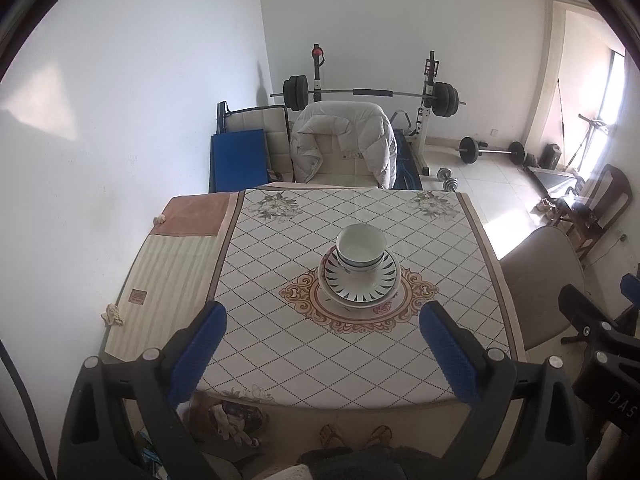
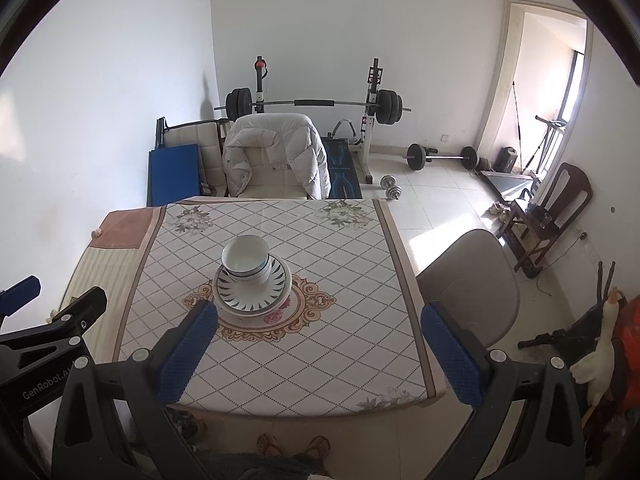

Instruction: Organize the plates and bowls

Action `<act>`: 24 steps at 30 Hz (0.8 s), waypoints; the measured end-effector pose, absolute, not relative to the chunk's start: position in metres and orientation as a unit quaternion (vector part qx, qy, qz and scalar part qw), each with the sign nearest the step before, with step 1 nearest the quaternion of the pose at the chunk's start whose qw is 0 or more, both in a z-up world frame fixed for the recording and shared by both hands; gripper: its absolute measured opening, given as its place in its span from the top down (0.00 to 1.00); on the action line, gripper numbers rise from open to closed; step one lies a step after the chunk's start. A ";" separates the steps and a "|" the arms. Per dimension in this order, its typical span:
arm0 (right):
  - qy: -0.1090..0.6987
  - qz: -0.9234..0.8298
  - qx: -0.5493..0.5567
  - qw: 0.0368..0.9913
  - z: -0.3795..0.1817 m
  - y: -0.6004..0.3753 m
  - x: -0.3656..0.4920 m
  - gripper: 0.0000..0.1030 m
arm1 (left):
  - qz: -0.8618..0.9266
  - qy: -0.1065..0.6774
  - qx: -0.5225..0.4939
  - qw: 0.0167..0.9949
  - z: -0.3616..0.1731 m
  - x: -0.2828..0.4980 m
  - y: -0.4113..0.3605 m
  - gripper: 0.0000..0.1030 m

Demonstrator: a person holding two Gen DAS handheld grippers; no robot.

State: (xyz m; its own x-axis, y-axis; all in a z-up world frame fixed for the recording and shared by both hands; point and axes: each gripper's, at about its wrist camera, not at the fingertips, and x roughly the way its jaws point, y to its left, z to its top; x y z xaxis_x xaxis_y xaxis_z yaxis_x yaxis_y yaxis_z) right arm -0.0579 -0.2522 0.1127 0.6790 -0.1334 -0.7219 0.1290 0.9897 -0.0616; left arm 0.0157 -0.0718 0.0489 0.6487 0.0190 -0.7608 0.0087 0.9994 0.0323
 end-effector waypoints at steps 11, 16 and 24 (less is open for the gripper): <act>0.396 -0.076 -0.001 0.915 0.112 -0.259 -0.056 0.00 | 0.005 0.422 0.013 0.907 0.047 0.012 -0.073 0.04; 0.396 -0.077 0.001 0.915 0.110 -0.260 -0.058 0.00 | 0.004 0.420 0.015 0.907 0.049 0.010 -0.075 0.04; 0.398 -0.082 0.002 0.914 0.109 -0.261 -0.061 0.00 | 0.000 0.422 0.016 0.906 0.050 0.010 -0.076 0.04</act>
